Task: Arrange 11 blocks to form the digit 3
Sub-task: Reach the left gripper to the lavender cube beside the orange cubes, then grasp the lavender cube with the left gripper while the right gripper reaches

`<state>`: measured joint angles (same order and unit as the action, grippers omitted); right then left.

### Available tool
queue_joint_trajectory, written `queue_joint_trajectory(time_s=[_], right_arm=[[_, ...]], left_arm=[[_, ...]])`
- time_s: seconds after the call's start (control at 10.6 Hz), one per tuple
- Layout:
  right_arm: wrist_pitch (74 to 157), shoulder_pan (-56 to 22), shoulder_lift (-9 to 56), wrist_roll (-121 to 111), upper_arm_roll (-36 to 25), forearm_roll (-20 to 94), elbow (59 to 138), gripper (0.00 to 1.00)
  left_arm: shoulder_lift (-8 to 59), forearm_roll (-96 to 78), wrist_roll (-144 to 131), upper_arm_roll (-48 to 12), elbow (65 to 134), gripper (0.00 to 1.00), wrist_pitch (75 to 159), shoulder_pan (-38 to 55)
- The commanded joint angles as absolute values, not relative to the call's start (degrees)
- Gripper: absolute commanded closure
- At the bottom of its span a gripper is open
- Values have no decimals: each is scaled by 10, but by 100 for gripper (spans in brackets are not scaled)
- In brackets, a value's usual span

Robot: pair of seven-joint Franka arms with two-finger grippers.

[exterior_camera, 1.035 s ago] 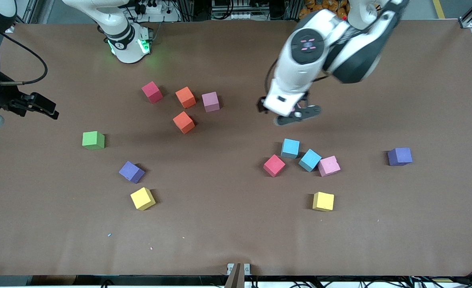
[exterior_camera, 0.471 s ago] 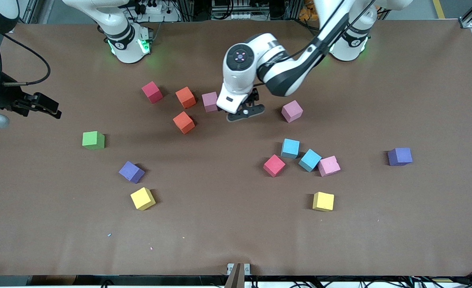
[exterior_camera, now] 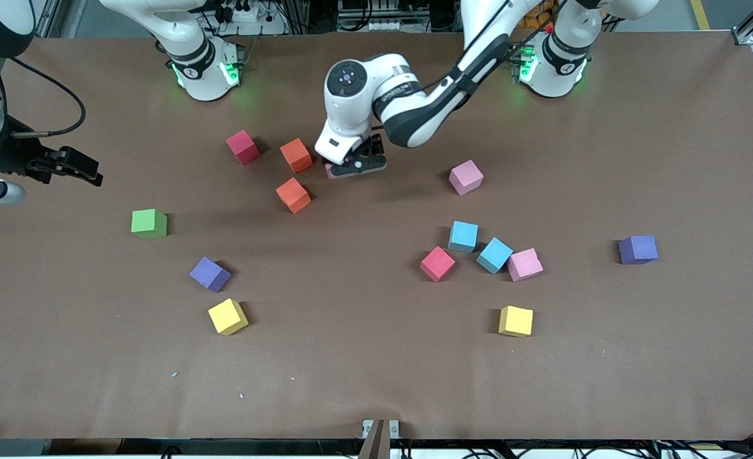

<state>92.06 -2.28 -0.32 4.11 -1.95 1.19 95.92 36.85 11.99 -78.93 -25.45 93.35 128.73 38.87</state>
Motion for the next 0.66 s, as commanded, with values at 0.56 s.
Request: queue_joint_trajectory(time_s=[0.56], right_arm=[[868,-21,-19,2,-4,38,974,0]], left_arm=[[446,159,-838,-214,889,0,1335,457]])
